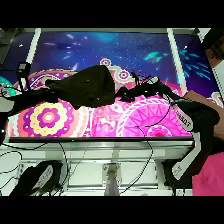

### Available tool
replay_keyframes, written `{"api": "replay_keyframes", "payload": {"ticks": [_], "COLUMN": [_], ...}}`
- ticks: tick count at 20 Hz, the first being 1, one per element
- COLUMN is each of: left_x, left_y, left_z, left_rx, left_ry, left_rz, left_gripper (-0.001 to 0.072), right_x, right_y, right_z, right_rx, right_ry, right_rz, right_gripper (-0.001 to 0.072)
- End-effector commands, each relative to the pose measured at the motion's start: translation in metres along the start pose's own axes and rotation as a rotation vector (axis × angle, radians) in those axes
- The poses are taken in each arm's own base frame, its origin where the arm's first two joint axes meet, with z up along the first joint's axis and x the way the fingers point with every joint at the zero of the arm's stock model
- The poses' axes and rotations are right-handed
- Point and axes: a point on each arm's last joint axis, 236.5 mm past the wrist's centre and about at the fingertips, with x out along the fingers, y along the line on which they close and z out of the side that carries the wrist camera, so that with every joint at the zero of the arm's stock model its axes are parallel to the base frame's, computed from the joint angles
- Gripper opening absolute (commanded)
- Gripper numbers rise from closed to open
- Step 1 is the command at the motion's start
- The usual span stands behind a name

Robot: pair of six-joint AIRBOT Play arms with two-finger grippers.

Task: Fold the clothes and pants, and hang the long-sleeved shirts on hangers.

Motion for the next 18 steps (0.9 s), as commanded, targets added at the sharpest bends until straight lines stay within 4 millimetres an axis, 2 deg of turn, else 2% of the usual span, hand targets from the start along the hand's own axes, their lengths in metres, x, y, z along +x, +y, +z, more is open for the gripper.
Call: {"api": "replay_keyframes", "payload": {"ticks": [1, 3, 6, 7, 9, 10, 11, 12, 13, 15, 17, 18], "left_x": [-0.001, -0.001, -0.001, -0.001, -0.001, 0.0, 0.001, 0.003, 0.006, 0.012, 0.016, 0.017], "left_y": [-0.007, -0.007, -0.007, -0.007, -0.006, -0.006, -0.006, -0.004, -0.001, 0.015, 0.036, 0.039], "left_z": [0.006, 0.006, 0.006, 0.006, 0.006, 0.005, 0.004, 0.003, 0.004, 0.015, 0.035, 0.05], "left_rx": [-0.031, -0.031, -0.031, -0.031, -0.031, -0.032, -0.034, -0.038, -0.042, -0.065, -0.191, -0.257], "left_ry": [-0.024, -0.024, -0.024, -0.024, -0.023, -0.021, -0.018, -0.013, -0.016, -0.064, -0.157, -0.211], "left_rz": [-0.026, -0.026, -0.026, -0.026, -0.026, -0.026, -0.026, -0.025, -0.017, 0.033, 0.097, 0.095], "left_gripper": [0.0017, 0.0017, 0.0017, 0.0017, 0.0017, 0.0017, 0.0017, 0.0018, 0.0017, 0.0016, 0.0016, 0.0015], "right_x": [0.008, 0.012, 0.025, 0.029, 0.036, 0.037, 0.038, 0.035, 0.029, -0.002, -0.048, -0.077], "right_y": [-0.008, -0.006, 0.004, 0.008, 0.017, 0.025, 0.034, 0.046, 0.06, 0.103, 0.149, 0.17], "right_z": [0.01, 0.012, 0.001, -0.003, -0.011, -0.018, -0.025, -0.036, -0.044, -0.053, -0.037, -0.015], "right_rx": [0.005, 0.01, -0.013, -0.022, -0.026, -0.025, -0.025, -0.031, -0.03, -0.05, -0.057, -0.05], "right_ry": [-0.047, -0.064, -0.036, -0.027, -0.003, 0.023, 0.055, 0.104, 0.148, 0.206, 0.144, 0.056], "right_rz": [-0.042, -0.051, -0.049, -0.048, -0.029, -0.002, 0.031, 0.074, 0.122, 0.257, 0.366, 0.394], "right_gripper": [0.0542, 0.0541, 0.0529, 0.0453, 0.0442, 0.0355, 0.0225, 0.0021, 0.0015, 0.0014, 0.0014, 0.0013]}}
